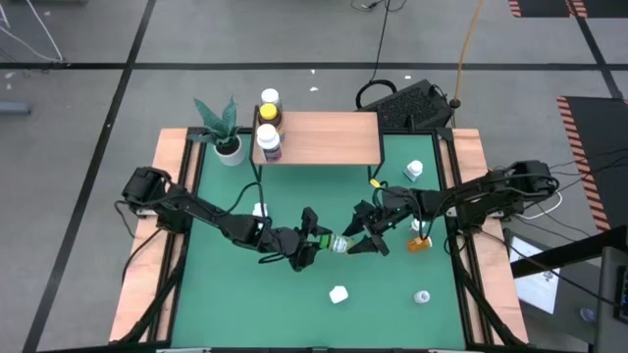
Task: Pick and place medicine bottles onto shelf by color
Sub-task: Put the light green pill bottle on the shelf
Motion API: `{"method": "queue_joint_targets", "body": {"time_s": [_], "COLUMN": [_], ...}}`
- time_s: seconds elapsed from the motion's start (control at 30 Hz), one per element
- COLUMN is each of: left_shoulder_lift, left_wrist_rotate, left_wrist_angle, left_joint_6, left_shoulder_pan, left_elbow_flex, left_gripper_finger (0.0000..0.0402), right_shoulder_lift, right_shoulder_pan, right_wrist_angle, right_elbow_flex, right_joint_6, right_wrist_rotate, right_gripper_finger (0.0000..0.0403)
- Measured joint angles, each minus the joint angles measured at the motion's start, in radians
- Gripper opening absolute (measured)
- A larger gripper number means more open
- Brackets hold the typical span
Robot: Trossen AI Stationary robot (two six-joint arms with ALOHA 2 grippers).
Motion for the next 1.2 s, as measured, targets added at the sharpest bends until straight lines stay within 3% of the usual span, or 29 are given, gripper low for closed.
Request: {"method": "queue_joint_targets", "body": {"time_s": [0.3,0.43,0.57,0.77,0.87,1.03,1.2], "left_shoulder_lift": [0.000,0.000,0.001,0.000,-0.001,-0.001,-0.003], "left_wrist_rotate": [-0.011,-0.018,-0.047,-0.157,-0.143,-0.125,-0.139], "left_wrist_angle": [0.002,0.016,0.072,0.097,0.158,0.173,0.107], "left_joint_6": [-0.043,-0.117,-0.313,-0.595,-0.691,-0.713,-0.724], "left_shoulder_pan": [0.027,0.039,0.046,0.055,0.060,0.064,0.064], "left_elbow_flex": [0.000,0.000,-0.001,-0.001,-0.001,0.001,0.004], "left_gripper_finger": [0.0234,0.0221,0.0224,0.0267,0.0295,0.0329,0.0335], "right_shoulder_lift": [0.001,0.001,-0.001,-0.018,-0.035,-0.055,-0.060], "right_shoulder_pan": [0.001,0.007,0.029,0.067,0.083,0.125,0.177], "right_wrist_angle": [-0.015,-0.016,-0.017,-0.014,-0.013,-0.004,0.082], "right_elbow_flex": [0.000,0.000,0.000,-0.001,-0.002,-0.015,-0.069], "right_joint_6": [-0.099,-0.143,-0.199,-0.309,-0.367,-0.461,-0.515], "right_wrist_rotate": [0.026,0.082,0.154,0.314,0.365,0.521,0.710], "right_gripper_finger": [0.0223,0.0220,0.0225,0.0216,0.0221,0.0219,0.0215]}}
